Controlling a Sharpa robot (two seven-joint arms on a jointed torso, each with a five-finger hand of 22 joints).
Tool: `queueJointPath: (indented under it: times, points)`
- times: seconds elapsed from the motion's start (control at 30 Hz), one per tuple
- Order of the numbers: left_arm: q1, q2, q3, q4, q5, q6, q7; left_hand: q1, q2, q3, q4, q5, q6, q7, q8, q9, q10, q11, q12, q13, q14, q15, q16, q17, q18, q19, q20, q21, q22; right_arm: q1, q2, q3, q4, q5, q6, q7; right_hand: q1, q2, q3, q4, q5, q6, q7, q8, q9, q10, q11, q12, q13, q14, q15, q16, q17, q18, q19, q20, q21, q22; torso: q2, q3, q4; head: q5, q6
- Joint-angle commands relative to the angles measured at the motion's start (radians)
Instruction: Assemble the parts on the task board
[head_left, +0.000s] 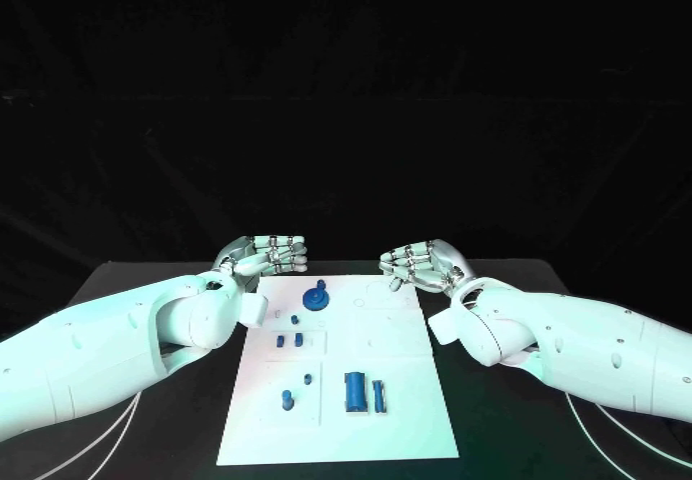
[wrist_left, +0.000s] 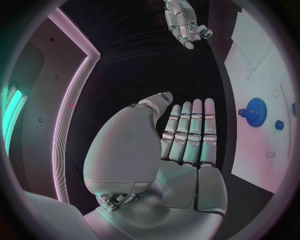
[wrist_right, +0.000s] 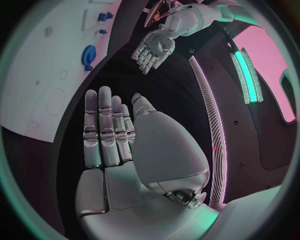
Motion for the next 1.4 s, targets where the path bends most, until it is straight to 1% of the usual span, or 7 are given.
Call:
queueJointPath:
  times: [0.03,0.07,0.13,0.5,0.53,0.63,1.4]
  points:
    - [0.000,0.014,0.001,-0.008,0.052,-0.082,0.057,0.011,0.016,-0.058,-0.002,-0.001,-0.017,0.004,-0.007,-0.003,-0.024,0.016,-0.023,-0.026,-0.006,0.018,-0.109,-0.052,0.006,-0.012,0.041,-0.114,-0.097,0.001,0.013,0.002,-0.036,0.119,0.062,0.112,-0.003,-0.003,0.013,-0.004,-0.003,0.011,-0.004,-0.007,-0.019,0.013,0.002,-0.022,-0.046,0.006,0.001,-0.044,-0.022,0.012,0.006,0.001,-0.016,-0.025,-0.006,0.0038,-0.0011,0.006,0.011]
    - [0.000,0.005,0.000,-0.004,0.005,-0.010,0.004,-0.425,0.060,-0.156,-0.040,-0.069,-0.296,-0.057,-0.090,-0.071,-0.315,-0.043,-0.053,-0.090,-0.270,-0.033,-0.160,-0.087,-0.046,-0.227,-0.049,-0.175,-0.245,0.001,0.006,0.001,-0.014,0.016,0.004,0.013,-0.447,0.025,-0.041,-0.074,-0.080,-0.288,-0.056,-0.035,-0.108,-0.319,-0.029,-0.095,-0.138,-0.357,-0.047,-0.139,-0.138,-0.051,-0.302,-0.049,-0.075,-0.282,-0.001,0.0005,-0.0003,0.001,0.003]
    - [-0.002,0.005,0.001,-0.001,0.004,-0.016,0.008,-0.469,0.073,-0.183,-0.044,-0.076,-0.334,-0.064,-0.090,-0.071,-0.355,-0.045,-0.061,-0.090,-0.299,-0.034,-0.192,-0.104,-0.046,-0.253,-0.049,-0.211,-0.286,-0.002,0.005,0.003,-0.011,0.022,0.000,0.016,-0.498,0.025,-0.041,-0.081,-0.091,-0.321,-0.062,-0.108,-0.124,-0.354,-0.103,-0.109,-0.159,-0.400,-0.047,-0.162,-0.157,-0.052,-0.336,-0.052,-0.085,-0.318,-0.004,0.0012,0.0008,0.002,0.004]
    - [-0.061,-0.003,0.016,0.083,-0.017,-0.204,0.107,-0.814,0.115,-0.268,-0.128,-0.131,-0.557,-0.112,-0.090,-0.071,-0.589,-0.089,-0.136,-0.090,-0.508,-0.139,-0.248,-0.198,-0.068,-0.424,-0.113,-0.274,-0.417,-0.067,-0.032,0.059,0.092,0.210,-0.138,0.128,-0.852,0.025,-0.041,-0.137,-0.154,-0.555,-0.103,-0.108,-0.197,-0.615,-0.103,-0.169,-0.238,-0.685,-0.047,-0.242,-0.251,-0.079,-0.577,-0.159,-0.133,-0.524,-0.070,0.0177,0.0256,0.018,0.032]
    - [-0.074,-0.005,0.019,0.102,-0.022,-0.247,0.130,-0.853,0.187,-0.276,-0.128,-0.137,-0.582,-0.117,-0.090,-0.071,-0.616,-0.094,-0.136,-0.090,-0.531,-0.139,-0.254,-0.198,-0.078,-0.443,-0.121,-0.282,-0.431,-0.079,-0.039,0.070,0.111,0.245,-0.164,0.149,-0.893,0.025,-0.041,-0.143,-0.162,-0.582,-0.178,-0.108,-0.205,-0.646,-0.103,-0.176,-0.247,-0.719,-0.047,-0.252,-0.262,-0.086,-0.605,-0.159,-0.139,-0.548,-0.074,0.0186,0.0271,0.019,0.033]
    - [-0.097,-0.008,0.025,0.135,-0.031,-0.320,0.168,-0.913,0.187,-0.292,-0.128,-0.147,-0.621,-0.126,-0.090,-0.071,-0.657,-0.170,-0.136,-0.090,-0.568,-0.139,-0.263,-0.198,-0.078,-0.473,-0.132,-0.292,-0.454,-0.098,-0.051,0.087,0.141,0.300,-0.205,0.182,-0.956,0.025,-0.041,-0.153,-0.172,-0.623,-0.178,-0.108,-0.218,-0.692,-0.103,-0.186,-0.261,-0.769,-0.047,-0.265,-0.279,-0.090,-0.648,-0.159,-0.148,-0.584,-0.076,0.0191,0.0278,0.019,0.034]
    - [-0.133,-0.012,0.035,0.185,-0.044,-0.433,0.228,-1.236,0.187,-0.419,-0.128,-0.229,-0.831,-0.198,-0.090,-0.071,-0.877,-0.170,-0.136,-0.090,-0.764,-0.139,-0.343,-0.198,-0.154,-0.631,-0.232,-0.384,-0.574,-0.120,-0.063,0.105,0.175,0.362,-0.250,0.219,-1.287,0.025,-0.041,-0.238,-0.267,-0.843,-0.178,-0.108,-0.328,-0.936,-0.103,-0.276,-0.378,-1.036,-0.047,-0.386,-0.420,-0.171,-0.875,-0.159,-0.220,-0.778,-0.076,0.0191,0.0278,0.019,0.034]
